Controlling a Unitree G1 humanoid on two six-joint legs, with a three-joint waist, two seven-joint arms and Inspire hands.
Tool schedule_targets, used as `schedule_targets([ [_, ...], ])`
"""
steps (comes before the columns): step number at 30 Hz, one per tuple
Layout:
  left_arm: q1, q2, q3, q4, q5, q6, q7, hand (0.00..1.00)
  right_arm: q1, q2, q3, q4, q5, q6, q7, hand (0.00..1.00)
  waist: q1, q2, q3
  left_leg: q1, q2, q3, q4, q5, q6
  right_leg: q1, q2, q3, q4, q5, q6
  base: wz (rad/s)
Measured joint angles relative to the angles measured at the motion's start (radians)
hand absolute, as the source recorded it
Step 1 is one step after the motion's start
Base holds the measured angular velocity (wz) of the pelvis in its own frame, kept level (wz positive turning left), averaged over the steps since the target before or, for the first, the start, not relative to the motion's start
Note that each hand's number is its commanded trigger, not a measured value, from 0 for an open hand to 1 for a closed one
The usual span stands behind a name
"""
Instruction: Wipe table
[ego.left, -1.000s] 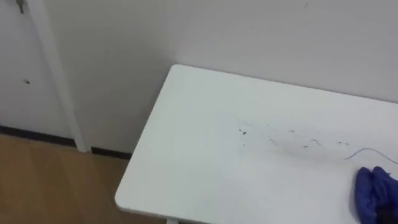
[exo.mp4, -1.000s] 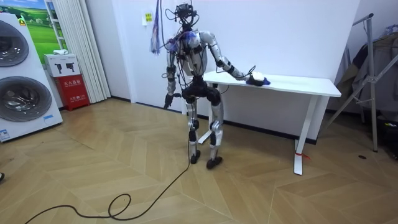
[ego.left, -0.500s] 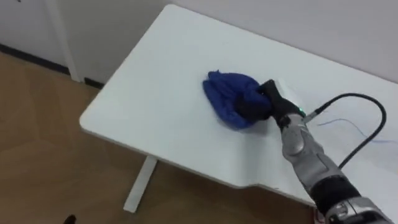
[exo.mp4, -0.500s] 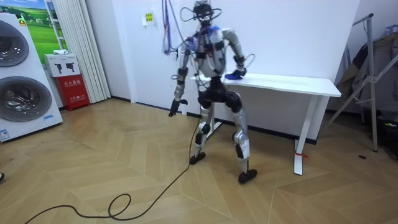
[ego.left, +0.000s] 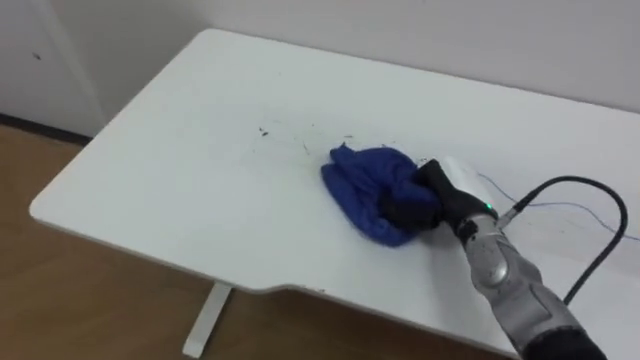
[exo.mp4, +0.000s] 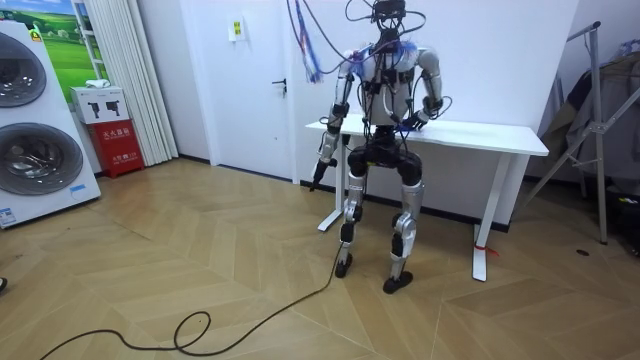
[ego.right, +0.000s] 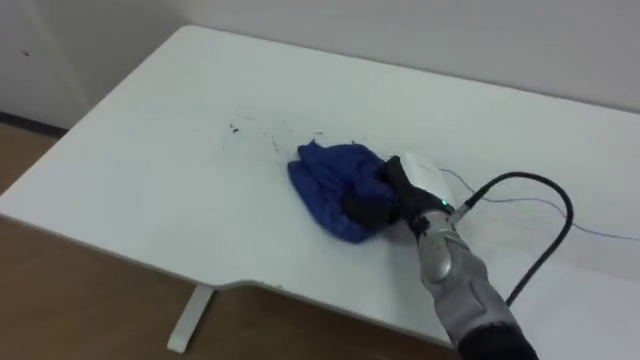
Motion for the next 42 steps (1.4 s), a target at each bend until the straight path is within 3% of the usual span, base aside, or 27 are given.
schedule_targets([
  [2,0.021,0.001,0.039,0.0,0.004,0.0,0.007,0.0,0.055,-0.001,-0.058,0.051,0.009,-0.043,-0.07,1.0,-0.056,-0.019,-0.0076,0.002,-0.012,-0.046,-0.008,0.002,0.002,0.052,0.0,-0.048,-0.049,0.007,0.013,0.64],
  [3,0.028,0.0,0.048,0.0,0.014,0.0,0.008,0.0,0.078,-0.003,-0.086,0.056,0.01,-0.051,-0.092,1.0,-0.069,-0.024,-0.0099,0.004,-0.018,-0.054,-0.01,0.004,0.005,0.067,-0.001,-0.057,-0.064,0.009,0.018,0.74],
  [5,0.05,0.002,0.131,-0.002,0.082,-0.007,0.017,0.0,0.197,-0.015,-0.228,0.06,0.038,-0.069,-0.173,1.0,-0.094,-0.044,-0.0193,0.025,-0.037,-0.068,-0.032,0.007,0.013,0.116,-0.004,-0.064,-0.109,0.018,0.036,0.5],
  [7,0.082,0.009,0.177,-0.008,0.082,-0.008,0.042,0.0,0.277,-0.045,-0.315,0.081,0.074,-0.071,-0.222,1.0,-0.104,-0.052,-0.0223,0.039,-0.047,-0.067,-0.04,0.004,0.022,0.141,-0.011,-0.063,-0.119,0.018,0.046,0.18],
  [10,0.12,0.012,0.227,-0.01,0.113,-0.009,0.053,0.0,0.374,-0.082,-0.429,0.114,0.12,-0.089,-0.263,1.0,-0.115,-0.049,-0.0248,0.052,-0.05,-0.072,-0.039,-0.009,0.027,0.157,-0.014,-0.064,-0.118,0.02,0.052,0.08],
  [11,0.135,0.014,0.232,-0.009,0.112,-0.009,0.055,0.0,0.377,-0.083,-0.452,0.133,0.127,-0.09,-0.27,1.0,-0.134,-0.047,-0.0256,0.06,-0.051,-0.08,-0.038,-0.011,0.027,0.168,-0.013,-0.063,-0.116,0.021,0.053,0.11],
  [13,0.132,0.011,0.224,-0.019,0.112,-0.009,0.055,0.0,0.371,-0.088,-0.455,0.139,0.135,-0.084,-0.27,1.0,-0.131,-0.044,-0.0268,0.071,-0.05,-0.081,-0.039,-0.011,0.027,0.18,-0.013,-0.067,-0.116,0.02,0.053,0.04],
  [15,0.118,0.005,0.189,-0.022,0.112,-0.009,0.063,0.0,0.337,-0.091,-0.433,0.139,0.146,-0.052,-0.27,1.0,-0.127,-0.038,-0.0259,0.071,-0.05,-0.08,-0.037,-0.011,0.027,0.179,-0.012,-0.063,-0.115,0.02,0.053,-0.1],
  [17,0.088,-0.005,0.138,-0.022,0.112,-0.006,0.067,0.0,0.274,-0.089,-0.374,0.111,0.154,0.047,-0.256,1.0,-0.109,-0.03,-0.0249,0.071,-0.046,-0.071,-0.038,-0.01,0.024,0.175,-0.01,-0.057,-0.112,0.023,0.049,-0.26],
  [18,0.076,-0.008,0.123,-0.021,0.111,-0.006,0.067,0.0,0.26,-0.088,-0.35,0.091,0.152,0.076,-0.249,1.0,-0.098,-0.028,-0.0233,0.071,-0.044,-0.068,-0.038,-0.009,0.023,0.171,-0.009,-0.053,-0.109,0.025,0.046,-0.43],
  [20,0.045,-0.016,0.089,-0.021,0.113,-0.003,0.056,0.0,0.119,-0.066,-0.202,0.02,0.131,0.183,-0.169,1.0,-0.058,-0.023,-0.0209,0.055,-0.043,-0.073,-0.038,-0.009,0.02,0.114,-0.001,-0.012,-0.076,0.029,0.028,-0.59],
  [21,0.034,-0.015,0.09,-0.021,0.117,0.0,0.048,0.0,0.08,-0.059,-0.155,0.005,0.113,0.192,-0.151,1.0,-0.044,-0.032,-0.0177,0.049,-0.043,-0.079,-0.039,-0.006,0.02,0.102,0.002,-0.005,-0.073,0.032,0.023,-0.46],
  [22,0.01,-0.013,0.09,-0.029,0.121,0.006,0.037,0.0,-0.037,-0.049,-0.051,0.0,0.059,0.193,-0.102,1.0,-0.018,-0.026,-0.0073,0.036,-0.042,-0.09,-0.039,0.0,0.019,0.082,0.006,-0.002,-0.064,0.033,0.013,-0.1],
  [24,-0.018,-0.009,0.088,-0.045,0.121,0.011,0.018,0.0,-0.18,-0.034,0.028,0.003,0.018,0.171,-0.043,1.0,0.006,-0.044,0.0062,0.006,-0.046,-0.128,-0.04,0.017,0.016,0.071,0.01,-0.016,-0.069,0.03,0.009,0.43],
  [26,0.001,0.002,0.085,-0.08,0.126,0.027,0.017,0.0,-0.302,-0.038,0.034,0.029,-0.001,0.146,-0.018,1.0,0.067,-0.069,0.0069,-0.026,-0.052,-0.183,-0.036,0.028,0.018,0.076,0.014,-0.07,-0.097,0.03,0.008,0.77],
  [28,0.062,0.015,0.083,-0.118,0.132,0.061,0.01,0.0,-0.349,-0.048,0.021,0.096,0.005,0.138,-0.012,1.0,0.078,-0.09,0.0051,-0.034,-0.069,-0.246,-0.03,0.033,0.019,0.104,0.012,-0.116,-0.116,0.027,0.015,1.07],
  [29,0.091,0.018,0.089,-0.126,0.143,0.068,0.002,0.0,-0.333,-0.065,-0.003,0.126,0.016,0.133,-0.011,1.0,0.078,-0.094,0.0054,-0.033,-0.079,-0.288,-0.029,0.034,0.02,0.127,0.01,-0.134,-0.119,0.025,0.018,1.19],
  [32,0.149,0.031,0.095,-0.107,0.163,0.072,-0.003,0.0,-0.212,-0.127,-0.062,0.237,0.023,0.106,-0.023,1.0,0.078,-0.093,0.0059,-0.033,-0.105,-0.325,-0.024,0.04,0.03,0.172,-0.004,-0.147,-0.116,0.02,0.027,0.99],
  [33,0.153,0.033,0.103,-0.099,0.172,0.071,-0.003,0.0,-0.17,-0.134,-0.079,0.264,0.022,0.101,-0.032,1.0,0.078,-0.093,0.0058,-0.032,-0.111,-0.326,-0.023,0.042,0.033,0.181,-0.008,-0.146,-0.118,0.019,0.028,0.69],
  [34,0.16,0.038,0.111,-0.083,0.191,0.069,-0.003,0.0,-0.063,-0.142,-0.119,0.311,0.048,0.078,-0.054,1.0,0.078,-0.092,0.0059,-0.03,-0.122,-0.325,-0.023,0.044,0.037,0.189,-0.018,-0.143,-0.113,0.015,0.035,0.41],
  [35,0.181,0.038,0.117,-0.072,0.2,0.06,-0.007,0.0,0.032,-0.133,-0.213,0.274,0.118,0.003,-0.098,1.0,0.059,-0.085,0.0038,-0.025,-0.129,-0.323,-0.024,0.046,0.04,0.196,-0.024,-0.138,-0.114,0.015,0.035,0.23],
  [37,0.201,0.037,0.13,-0.066,0.198,0.051,-0.015,0.0,0.086,-0.141,-0.226,0.271,0.138,-0.057,-0.125,1.0,0.024,-0.081,-0.0007,-0.017,-0.137,-0.299,-0.026,0.046,0.041,0.201,-0.037,-0.128,-0.115,0.005,0.051,-0.14],
  [39,0.195,0.036,0.132,-0.066,0.199,0.027,-0.016,0.0,0.118,-0.149,-0.25,0.272,0.139,-0.074,-0.133,1.0,-0.003,-0.079,-0.0074,-0.012,-0.136,-0.275,-0.026,0.046,0.042,0.202,-0.038,-0.117,-0.118,0.003,0.054,-0.19],
  [42,0.136,0.033,0.131,-0.069,0.2,-0.026,-0.017,0.0,0.156,-0.158,-0.286,0.274,0.14,-0.074,-0.135,1.0,-0.034,-0.07,-0.0159,-0.012,-0.134,-0.27,-0.025,0.042,0.048,0.199,-0.037,-0.116,-0.117,0.001,0.056,-0.12],
])
